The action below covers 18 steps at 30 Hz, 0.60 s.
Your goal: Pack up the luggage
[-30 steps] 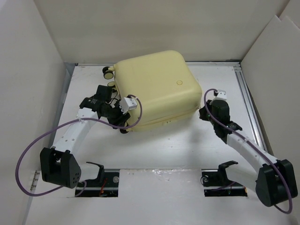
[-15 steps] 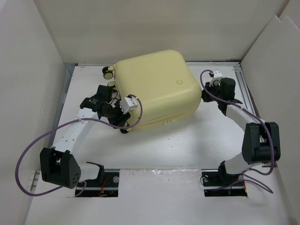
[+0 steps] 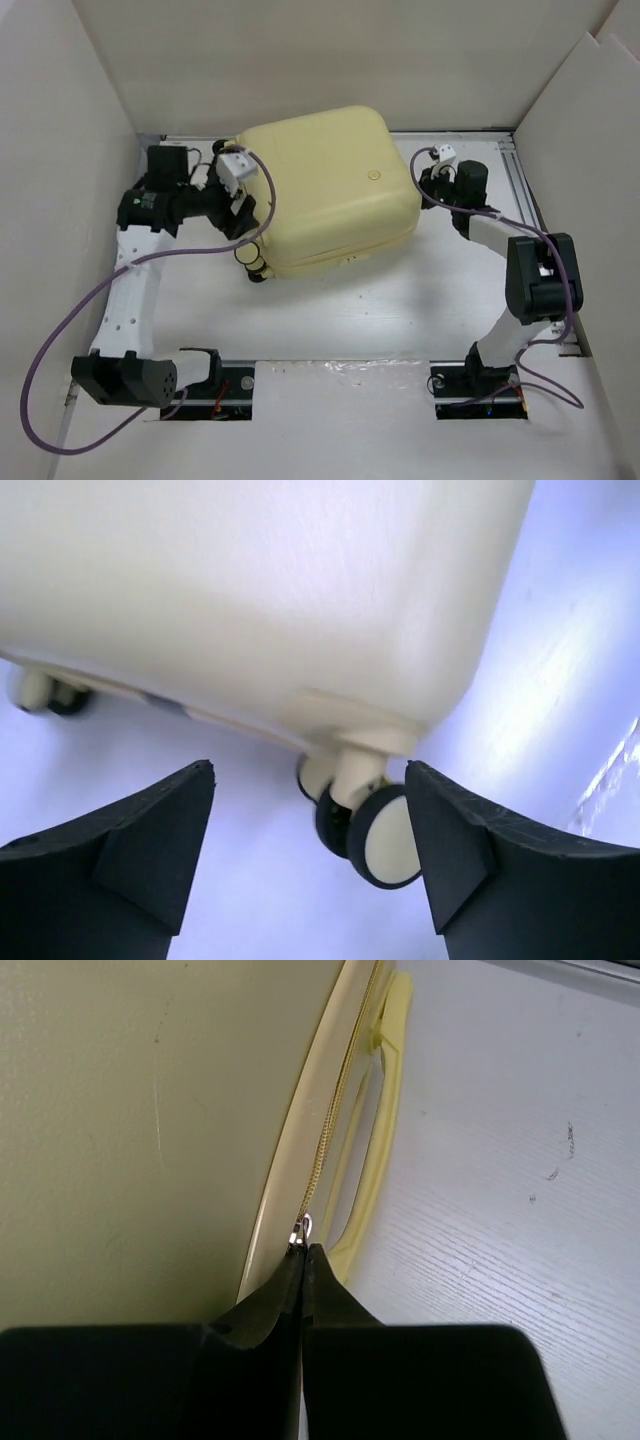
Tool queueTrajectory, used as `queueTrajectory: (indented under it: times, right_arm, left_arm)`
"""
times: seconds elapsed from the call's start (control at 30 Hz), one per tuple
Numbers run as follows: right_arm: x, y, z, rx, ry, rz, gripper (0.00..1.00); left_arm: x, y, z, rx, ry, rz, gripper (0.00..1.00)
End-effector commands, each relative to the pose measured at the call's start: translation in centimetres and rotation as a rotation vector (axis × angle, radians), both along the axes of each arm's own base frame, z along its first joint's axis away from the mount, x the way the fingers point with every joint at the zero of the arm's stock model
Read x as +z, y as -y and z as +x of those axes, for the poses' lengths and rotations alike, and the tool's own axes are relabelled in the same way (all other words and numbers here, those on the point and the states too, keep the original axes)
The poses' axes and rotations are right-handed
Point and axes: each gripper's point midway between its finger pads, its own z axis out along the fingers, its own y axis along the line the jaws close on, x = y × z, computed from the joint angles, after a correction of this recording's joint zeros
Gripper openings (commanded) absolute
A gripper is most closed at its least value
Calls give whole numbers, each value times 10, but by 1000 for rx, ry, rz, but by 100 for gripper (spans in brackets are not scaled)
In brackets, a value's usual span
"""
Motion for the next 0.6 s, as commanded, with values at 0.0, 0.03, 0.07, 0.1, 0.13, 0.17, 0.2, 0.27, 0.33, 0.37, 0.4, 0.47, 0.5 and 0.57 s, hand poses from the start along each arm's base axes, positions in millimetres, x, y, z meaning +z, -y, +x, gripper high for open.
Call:
queueTrajectory:
  times: [0.0, 0.03, 0.07, 0.1, 0.13, 0.17, 0.2, 0.27, 0.33, 0.37, 0.4, 0.47, 0.5, 0.57]
  right_arm:
    - [23, -54, -26, 147, 95, 126, 0]
    - [19, -54, -29, 142, 86, 140, 0]
    - [20, -56, -33, 131, 93, 148, 0]
    - [14, -60, -41, 130, 84, 158, 0]
    - [20, -63, -46, 125, 89, 178, 0]
    - [22, -63, -48, 102, 93, 186, 0]
    - [23, -71, -56, 112, 93, 196, 0]
    - [31, -81, -76, 113, 97, 221, 0]
    - [24, -102, -105, 131, 79, 221, 0]
    - [42, -111, -121, 143, 110, 248, 0]
    - [44, -116, -131, 123, 125, 245, 0]
    - [36, -152, -182, 219, 80, 236, 0]
    - [34, -162, -198, 250, 69, 229, 0]
    - [26, -175, -232, 265, 25, 229, 0]
  left_arm:
    - [90, 25, -17, -106, 116, -254, 75]
    - [91, 24, -14, -78, 107, -260, 75]
    - [96, 18, 4, -8, 148, -252, 75]
    - [89, 11, 15, 133, 84, -278, 72]
    - [62, -1, 28, 234, 38, -237, 59]
    - [49, -30, 51, 412, 84, -143, 51]
    - [29, -52, 63, 525, 53, -102, 43]
    - [-5, -79, 70, 653, -5, -52, 30]
    - [-23, -93, 82, 707, -34, -51, 30]
    - [-28, -93, 84, 708, -49, -46, 30]
    - [-23, -96, 90, 717, -32, -51, 37]
    - [-7, -93, 98, 698, 4, -78, 44]
    - [-1, -90, 100, 669, 33, -64, 49]
    - [23, -79, 108, 635, 119, -37, 60]
